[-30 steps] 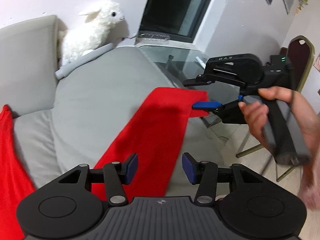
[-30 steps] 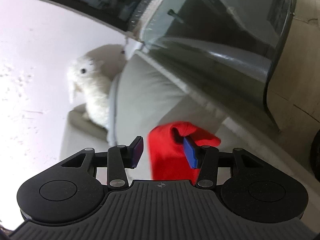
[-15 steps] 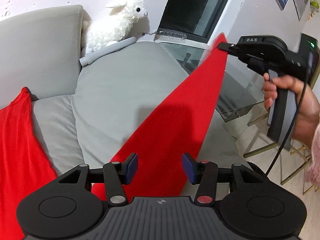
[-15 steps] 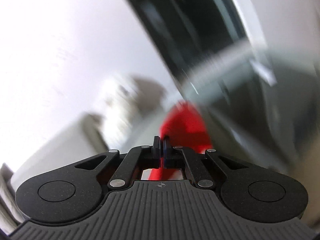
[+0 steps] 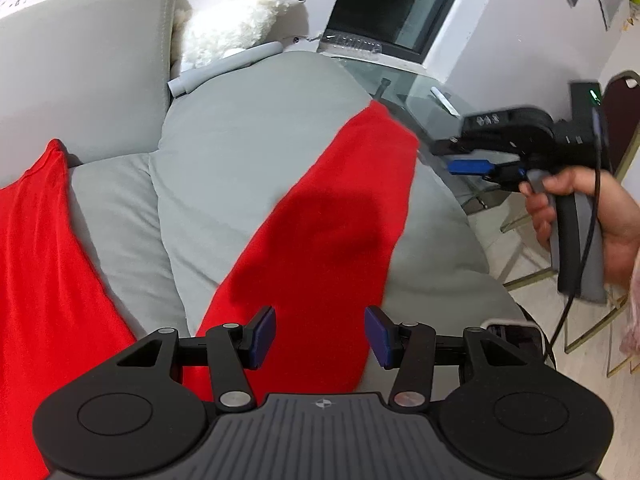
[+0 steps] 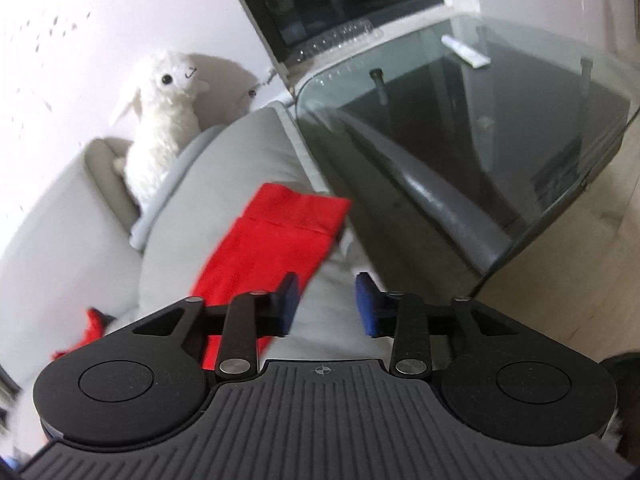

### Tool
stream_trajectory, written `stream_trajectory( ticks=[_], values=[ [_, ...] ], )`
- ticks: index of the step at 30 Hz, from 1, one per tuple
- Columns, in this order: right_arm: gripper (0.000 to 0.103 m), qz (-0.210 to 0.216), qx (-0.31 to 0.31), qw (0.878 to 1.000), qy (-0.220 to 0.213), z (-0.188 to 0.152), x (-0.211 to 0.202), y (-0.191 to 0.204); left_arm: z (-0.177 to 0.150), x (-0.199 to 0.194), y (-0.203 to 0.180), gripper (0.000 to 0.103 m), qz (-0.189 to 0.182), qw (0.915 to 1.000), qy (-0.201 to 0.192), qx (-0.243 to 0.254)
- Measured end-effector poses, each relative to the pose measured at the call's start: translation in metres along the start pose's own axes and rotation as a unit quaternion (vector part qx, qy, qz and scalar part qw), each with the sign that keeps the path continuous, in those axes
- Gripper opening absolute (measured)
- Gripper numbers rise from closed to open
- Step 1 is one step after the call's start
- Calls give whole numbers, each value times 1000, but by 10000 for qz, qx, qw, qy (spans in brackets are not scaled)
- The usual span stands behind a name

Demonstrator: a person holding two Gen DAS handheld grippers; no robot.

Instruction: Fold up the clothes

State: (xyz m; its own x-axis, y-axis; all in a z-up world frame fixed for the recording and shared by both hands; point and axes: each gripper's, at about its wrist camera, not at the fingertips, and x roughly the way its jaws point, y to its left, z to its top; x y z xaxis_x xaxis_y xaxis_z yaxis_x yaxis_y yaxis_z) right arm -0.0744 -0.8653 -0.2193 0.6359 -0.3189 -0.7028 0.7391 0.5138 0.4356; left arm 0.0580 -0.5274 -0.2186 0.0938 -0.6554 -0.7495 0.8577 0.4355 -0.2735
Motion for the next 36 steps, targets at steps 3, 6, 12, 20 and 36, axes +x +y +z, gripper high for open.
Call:
stream_trajectory(
  ticks=[3, 6, 12, 20, 36],
  values=[
    [45, 266, -118, 9980, 560, -11, 1, 18, -14, -17, 19, 47, 126, 9996, 16, -259],
    [46, 698, -734, 9908, 898, -44, -12, 49, -27, -34, 38, 47, 318, 9987, 56, -391],
    [46, 1117, -1203, 9744, 1537, -123, -39, 91, -70, -80, 60, 48, 614, 9969, 323, -374],
    [46, 918, -1594, 9633, 1954, -213, -74, 142, -119, -141, 69, 48, 1167, 9904, 197, -711],
    [51, -115, -939, 9760, 1960, -293, -83, 148, -183, -196, 95, 51, 1569, 9804, -116, -1190]
  ],
)
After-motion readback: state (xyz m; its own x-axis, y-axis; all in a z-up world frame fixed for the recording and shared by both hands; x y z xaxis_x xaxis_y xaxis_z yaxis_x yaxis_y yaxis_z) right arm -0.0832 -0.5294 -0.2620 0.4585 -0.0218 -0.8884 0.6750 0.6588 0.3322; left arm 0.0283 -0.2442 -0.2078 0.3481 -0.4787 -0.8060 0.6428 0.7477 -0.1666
